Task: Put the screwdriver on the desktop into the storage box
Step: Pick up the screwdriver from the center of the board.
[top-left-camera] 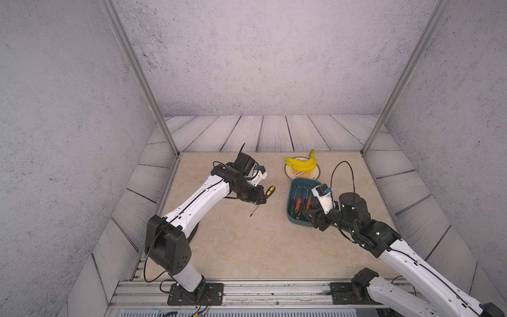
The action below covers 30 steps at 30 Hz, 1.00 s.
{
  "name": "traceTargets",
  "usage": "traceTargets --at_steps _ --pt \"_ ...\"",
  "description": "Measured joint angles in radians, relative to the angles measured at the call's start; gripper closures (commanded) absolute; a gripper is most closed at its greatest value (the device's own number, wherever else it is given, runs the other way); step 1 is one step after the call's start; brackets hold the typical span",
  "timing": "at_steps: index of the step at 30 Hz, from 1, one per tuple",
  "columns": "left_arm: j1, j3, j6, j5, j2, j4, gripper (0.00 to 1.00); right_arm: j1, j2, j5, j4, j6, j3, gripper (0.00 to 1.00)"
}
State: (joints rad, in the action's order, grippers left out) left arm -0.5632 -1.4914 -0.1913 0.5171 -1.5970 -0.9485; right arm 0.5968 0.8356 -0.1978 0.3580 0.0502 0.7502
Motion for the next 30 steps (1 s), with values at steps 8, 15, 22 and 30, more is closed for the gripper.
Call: traceTargets --at_steps 8,15,22,30 --pt "-0.021 0.049 0.007 0.081 0.083 -0.069 1.0 0.089 0.041 -0.011 -0.039 -0.235 0.013 0.05" --pt "-0.056 0.062 0.022 0.142 0.114 -0.116 1.0 0.165 0.048 -0.007 -0.053 -0.464 0.02 0.16" --pt "-0.097 0.062 0.043 0.179 0.118 -0.166 1.0 0.244 0.063 0.042 -0.061 -0.667 0.044 0.28" --pt "-0.128 0.062 0.05 0.206 0.118 -0.182 1.0 0.343 0.115 0.117 -0.061 -0.832 0.091 0.33"
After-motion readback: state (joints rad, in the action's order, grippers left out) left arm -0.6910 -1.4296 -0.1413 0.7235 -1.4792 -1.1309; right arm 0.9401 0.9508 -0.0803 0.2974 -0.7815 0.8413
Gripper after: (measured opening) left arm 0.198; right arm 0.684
